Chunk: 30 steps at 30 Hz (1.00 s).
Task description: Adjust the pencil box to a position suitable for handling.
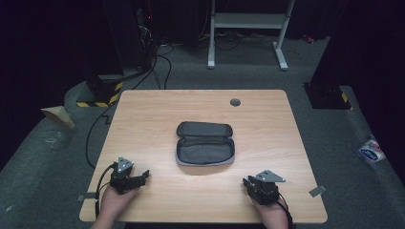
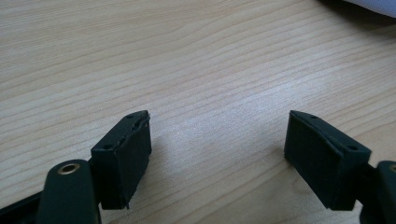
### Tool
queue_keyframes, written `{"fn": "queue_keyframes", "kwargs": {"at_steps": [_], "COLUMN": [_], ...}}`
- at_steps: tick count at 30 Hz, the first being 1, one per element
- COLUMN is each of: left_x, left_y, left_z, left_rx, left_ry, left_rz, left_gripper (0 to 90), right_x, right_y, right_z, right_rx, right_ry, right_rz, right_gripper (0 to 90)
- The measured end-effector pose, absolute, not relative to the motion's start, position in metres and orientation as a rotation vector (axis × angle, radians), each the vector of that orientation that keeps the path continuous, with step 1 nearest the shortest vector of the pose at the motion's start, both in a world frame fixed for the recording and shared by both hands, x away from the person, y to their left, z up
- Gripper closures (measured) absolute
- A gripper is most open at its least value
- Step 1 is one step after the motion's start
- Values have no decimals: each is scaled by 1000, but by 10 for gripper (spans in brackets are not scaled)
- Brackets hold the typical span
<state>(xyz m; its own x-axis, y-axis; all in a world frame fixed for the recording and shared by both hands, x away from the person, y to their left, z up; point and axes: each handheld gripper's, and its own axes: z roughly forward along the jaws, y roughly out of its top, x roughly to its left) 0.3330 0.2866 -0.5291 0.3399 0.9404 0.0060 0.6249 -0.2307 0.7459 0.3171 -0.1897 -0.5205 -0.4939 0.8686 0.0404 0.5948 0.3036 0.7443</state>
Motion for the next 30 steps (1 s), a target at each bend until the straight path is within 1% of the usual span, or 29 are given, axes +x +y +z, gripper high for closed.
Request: {"fn": "queue_keyframes", "kwargs": {"at_steps": [11, 15, 18, 19, 20, 21, 30], "left_x": [333, 333, 333, 333, 333, 333, 333], "left_y": [287, 287, 287, 287, 287, 287, 287], "left_z": [-529, -529, -529, -529, -529, -529, -529], "left_rx": [1953, 1953, 1953, 1954, 1952, 1952, 1957], "left_ry": [1367, 1367, 1367, 1365, 1367, 1367, 1364], "left_rz": [619, 619, 620, 621, 620, 620, 618], "left_gripper": [231, 231, 231, 231, 231, 231, 232], "right_x": [331, 331, 330, 329, 328, 328, 329], "right_y": [-199, -199, -198, -198, -198, -198, -198], "right_z": [-521, -522, -522, -522, -522, -522, -521], "right_rx": [1366, 1360, 1361, 1358, 1357, 1362, 1351], "right_ry": [2133, 2145, 2146, 2144, 2143, 2142, 2133], "right_rz": [973, 959, 952, 949, 945, 945, 952], "right_gripper": [714, 676, 674, 676, 707, 714, 722]}}
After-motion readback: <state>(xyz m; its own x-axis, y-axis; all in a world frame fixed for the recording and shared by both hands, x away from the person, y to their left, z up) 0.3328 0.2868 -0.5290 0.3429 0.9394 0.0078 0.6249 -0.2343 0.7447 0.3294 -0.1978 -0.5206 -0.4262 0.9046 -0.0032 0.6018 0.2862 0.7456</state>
